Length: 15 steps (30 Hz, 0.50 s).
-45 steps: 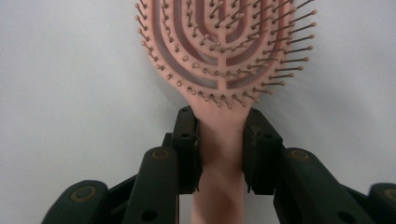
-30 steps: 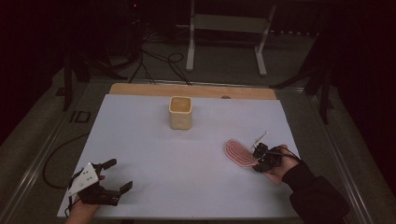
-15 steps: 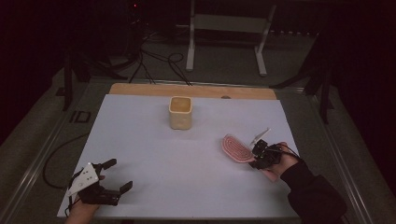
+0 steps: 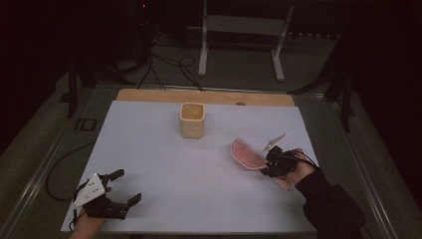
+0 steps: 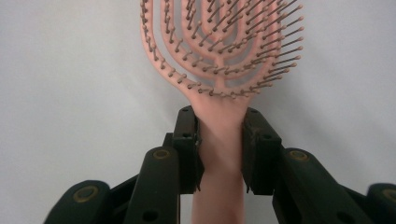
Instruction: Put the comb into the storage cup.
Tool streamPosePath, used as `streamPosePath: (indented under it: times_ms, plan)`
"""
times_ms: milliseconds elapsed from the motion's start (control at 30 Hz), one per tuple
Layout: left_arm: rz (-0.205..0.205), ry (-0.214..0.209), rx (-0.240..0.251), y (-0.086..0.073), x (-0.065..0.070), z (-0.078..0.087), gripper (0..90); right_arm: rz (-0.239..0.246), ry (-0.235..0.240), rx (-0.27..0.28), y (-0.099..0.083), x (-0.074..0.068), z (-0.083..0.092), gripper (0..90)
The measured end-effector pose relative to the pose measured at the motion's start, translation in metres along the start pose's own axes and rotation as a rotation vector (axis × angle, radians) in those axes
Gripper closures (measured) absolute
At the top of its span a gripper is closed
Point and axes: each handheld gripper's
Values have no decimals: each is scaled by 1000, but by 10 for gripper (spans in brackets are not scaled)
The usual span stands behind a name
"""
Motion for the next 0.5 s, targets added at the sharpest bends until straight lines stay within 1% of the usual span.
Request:
streamPosePath:
  times_ms: [33, 100, 200, 267, 333, 500]
  plan:
    - [0, -1, 3, 0, 0, 0, 0, -10, -1, 9, 1, -1, 1, 706]
    - [-1, -2, 4, 0, 0, 0, 0, -8, -6, 15, 3, -1, 3, 706]
    - [0, -1, 3, 0, 0, 0, 0, -9, 1, 42, 5, -2, 5, 706]
    - [-2, -1, 5, 1, 0, 0, 0, -18, 5, 51, 7, -3, 5, 706]
    - [0, 0, 4, 0, 0, 0, 0, -11, 5, 62, 10, -4, 6, 706]
    - [-2, -1, 4, 1, 1, 1, 0, -19, 0, 100, 16, -7, 8, 706]
Point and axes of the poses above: each handheld gripper's, and its own axes: z roughly backward along the jaws, y roughly out of its top, x roughly to its right, and after that the axes turned 2 degrees about -z, right-handed
